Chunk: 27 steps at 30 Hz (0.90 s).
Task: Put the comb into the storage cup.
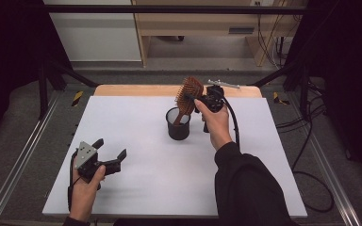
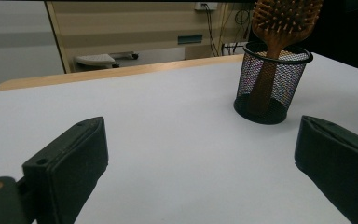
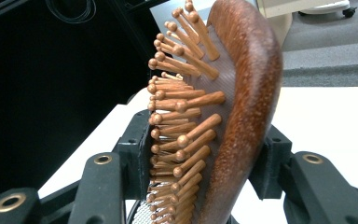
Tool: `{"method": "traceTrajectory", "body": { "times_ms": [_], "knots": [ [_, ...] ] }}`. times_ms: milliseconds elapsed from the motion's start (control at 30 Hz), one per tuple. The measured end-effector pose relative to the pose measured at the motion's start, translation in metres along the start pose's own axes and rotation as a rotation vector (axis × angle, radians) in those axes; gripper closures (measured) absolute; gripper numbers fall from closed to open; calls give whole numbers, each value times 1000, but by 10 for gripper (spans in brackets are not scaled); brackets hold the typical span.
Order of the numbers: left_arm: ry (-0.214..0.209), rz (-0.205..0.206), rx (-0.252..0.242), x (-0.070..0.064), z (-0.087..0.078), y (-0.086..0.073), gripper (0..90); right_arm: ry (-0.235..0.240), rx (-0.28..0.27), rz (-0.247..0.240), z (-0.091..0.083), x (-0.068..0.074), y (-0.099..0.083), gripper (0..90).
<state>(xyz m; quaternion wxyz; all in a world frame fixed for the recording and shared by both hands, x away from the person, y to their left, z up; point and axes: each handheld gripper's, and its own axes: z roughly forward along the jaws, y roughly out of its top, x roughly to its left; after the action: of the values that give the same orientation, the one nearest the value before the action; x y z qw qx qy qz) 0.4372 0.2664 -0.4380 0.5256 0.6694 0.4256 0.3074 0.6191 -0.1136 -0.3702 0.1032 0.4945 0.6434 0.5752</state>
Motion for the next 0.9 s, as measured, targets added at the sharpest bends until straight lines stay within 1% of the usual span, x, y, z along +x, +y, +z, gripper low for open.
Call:
{"method": "traceTrajectory", "body": {
  "times_ms": [167, 400, 900],
  "knots": [
    [-5, -2, 1, 0, 0, 0, 27, 1, 3, 12, 0, -4, 0, 486],
    [-7, -2, 2, 0, 1, 0, 28, -2, 4, 15, 0, -6, 0, 476],
    [-10, -1, 5, -1, 1, 0, 28, 3, 10, 10, -1, -8, -1, 458]
  ]
}}
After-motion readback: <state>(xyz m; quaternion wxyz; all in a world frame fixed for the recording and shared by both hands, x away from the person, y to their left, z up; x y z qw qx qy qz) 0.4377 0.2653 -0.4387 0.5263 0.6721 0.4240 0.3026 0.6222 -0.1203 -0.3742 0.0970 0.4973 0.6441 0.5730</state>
